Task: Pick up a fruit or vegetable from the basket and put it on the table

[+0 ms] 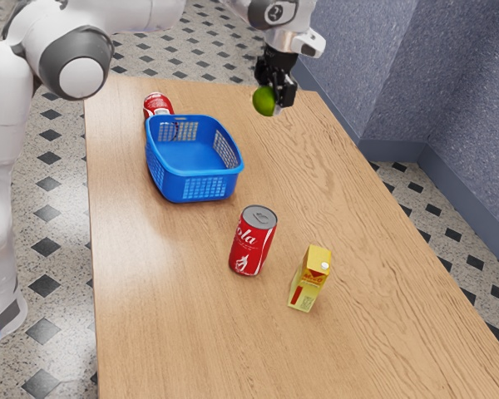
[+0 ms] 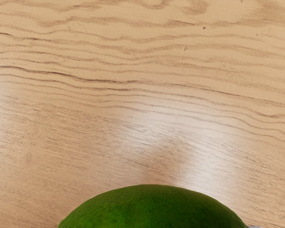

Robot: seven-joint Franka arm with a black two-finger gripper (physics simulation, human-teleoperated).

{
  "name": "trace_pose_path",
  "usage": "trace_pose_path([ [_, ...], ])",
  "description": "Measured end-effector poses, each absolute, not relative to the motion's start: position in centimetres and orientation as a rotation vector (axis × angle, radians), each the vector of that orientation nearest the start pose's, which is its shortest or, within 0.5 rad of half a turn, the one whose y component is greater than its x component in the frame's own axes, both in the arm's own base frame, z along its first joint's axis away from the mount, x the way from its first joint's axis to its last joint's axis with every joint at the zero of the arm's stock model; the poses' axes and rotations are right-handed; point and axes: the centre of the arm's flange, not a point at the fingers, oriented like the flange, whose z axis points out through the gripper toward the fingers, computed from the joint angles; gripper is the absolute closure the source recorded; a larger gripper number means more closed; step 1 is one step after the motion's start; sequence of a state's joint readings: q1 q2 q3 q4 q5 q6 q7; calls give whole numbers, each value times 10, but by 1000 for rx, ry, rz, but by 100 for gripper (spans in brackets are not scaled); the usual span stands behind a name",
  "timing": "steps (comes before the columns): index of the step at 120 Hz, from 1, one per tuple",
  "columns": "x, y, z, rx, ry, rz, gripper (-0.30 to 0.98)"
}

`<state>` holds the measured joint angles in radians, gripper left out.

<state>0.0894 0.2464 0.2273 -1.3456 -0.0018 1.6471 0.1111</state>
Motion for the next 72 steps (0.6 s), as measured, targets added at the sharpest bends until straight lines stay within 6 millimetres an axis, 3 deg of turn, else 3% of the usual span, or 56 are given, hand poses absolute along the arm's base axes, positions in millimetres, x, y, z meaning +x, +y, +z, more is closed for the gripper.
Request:
trace_pose_path([
  [22, 624, 170, 579, -3087, -275, -10, 41],
  [27, 624, 168, 578, -3092, -270, -5, 29],
  [35, 625, 164, 578, -3102, -260, 0, 19],
  [72, 625, 167, 580, -3110, -259, -9, 2],
])
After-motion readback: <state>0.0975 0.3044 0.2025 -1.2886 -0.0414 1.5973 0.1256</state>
